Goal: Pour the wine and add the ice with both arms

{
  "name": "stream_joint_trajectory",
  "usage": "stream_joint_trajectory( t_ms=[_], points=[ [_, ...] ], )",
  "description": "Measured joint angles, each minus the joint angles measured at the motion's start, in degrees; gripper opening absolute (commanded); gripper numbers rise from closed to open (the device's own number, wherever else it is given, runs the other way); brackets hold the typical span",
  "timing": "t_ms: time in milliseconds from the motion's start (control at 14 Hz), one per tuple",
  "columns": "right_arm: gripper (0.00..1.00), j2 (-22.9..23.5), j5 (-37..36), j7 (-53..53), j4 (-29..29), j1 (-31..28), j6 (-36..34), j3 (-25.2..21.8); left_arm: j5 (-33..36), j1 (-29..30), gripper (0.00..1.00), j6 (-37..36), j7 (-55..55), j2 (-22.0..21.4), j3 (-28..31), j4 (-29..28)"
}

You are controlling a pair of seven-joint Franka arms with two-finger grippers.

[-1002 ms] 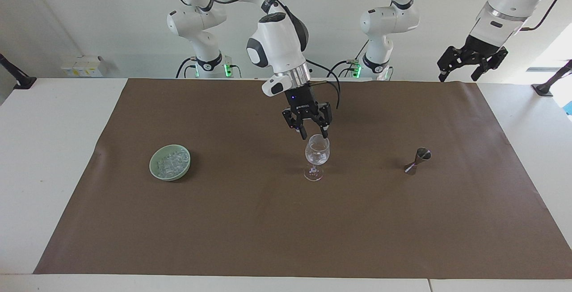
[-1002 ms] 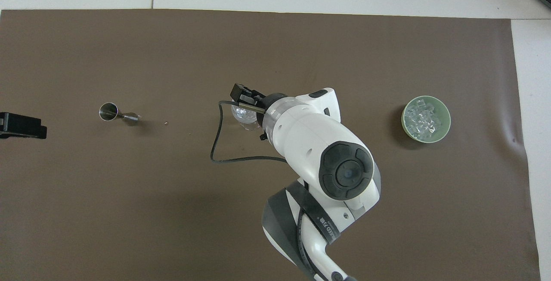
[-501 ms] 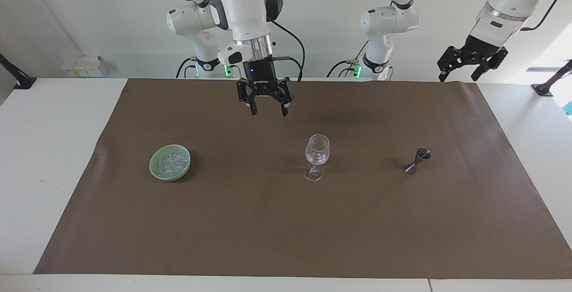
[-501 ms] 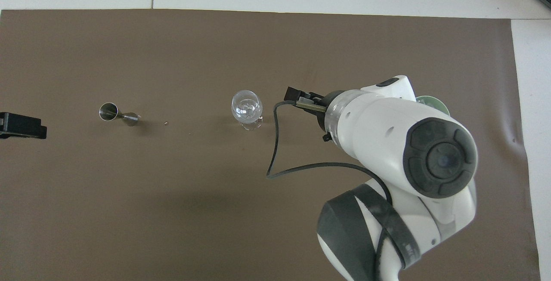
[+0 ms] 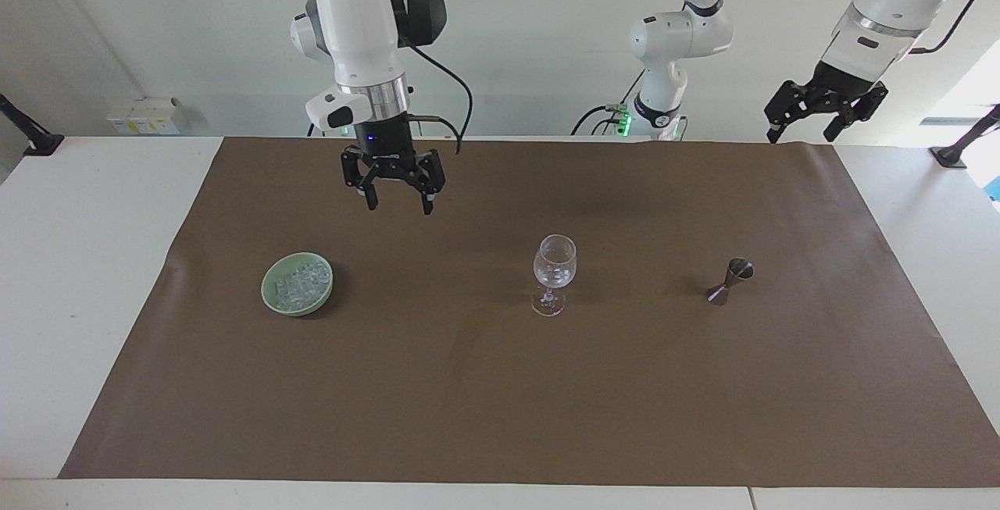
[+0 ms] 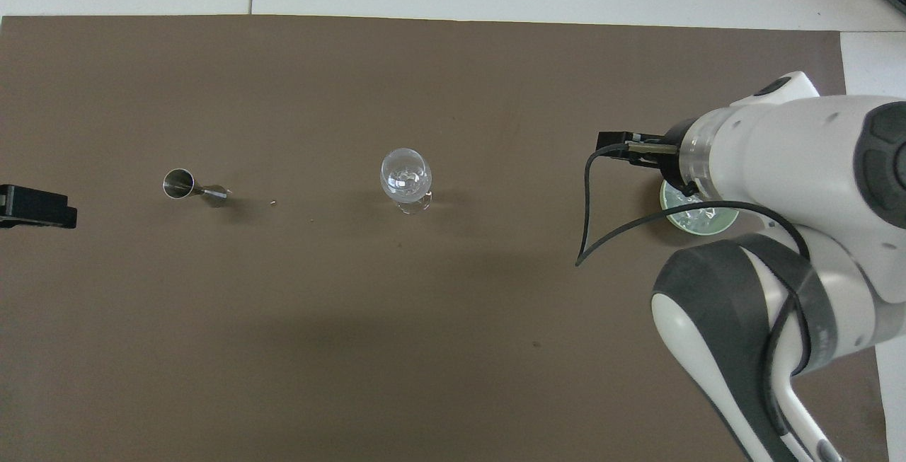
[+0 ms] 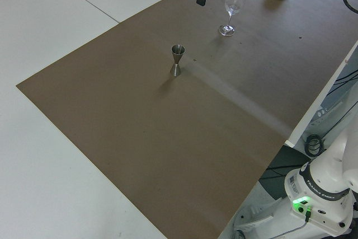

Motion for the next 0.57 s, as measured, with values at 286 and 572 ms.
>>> stream_joint_trajectory(
  t_ms=[286, 572],
  points=[
    [1.00, -1.0, 0.0, -2.2, 0.0, -5.0, -4.0, -0.1, 0.0, 0.0, 1.00, 0.0, 0.0, 0.0, 0.0, 0.0],
    [1.00, -1.4, 0.0, -8.5, 0.6, -7.7, -6.2, -0.2, 0.0, 0.0, 1.00, 0.0, 0.0, 0.0, 0.0, 0.0]
  ],
)
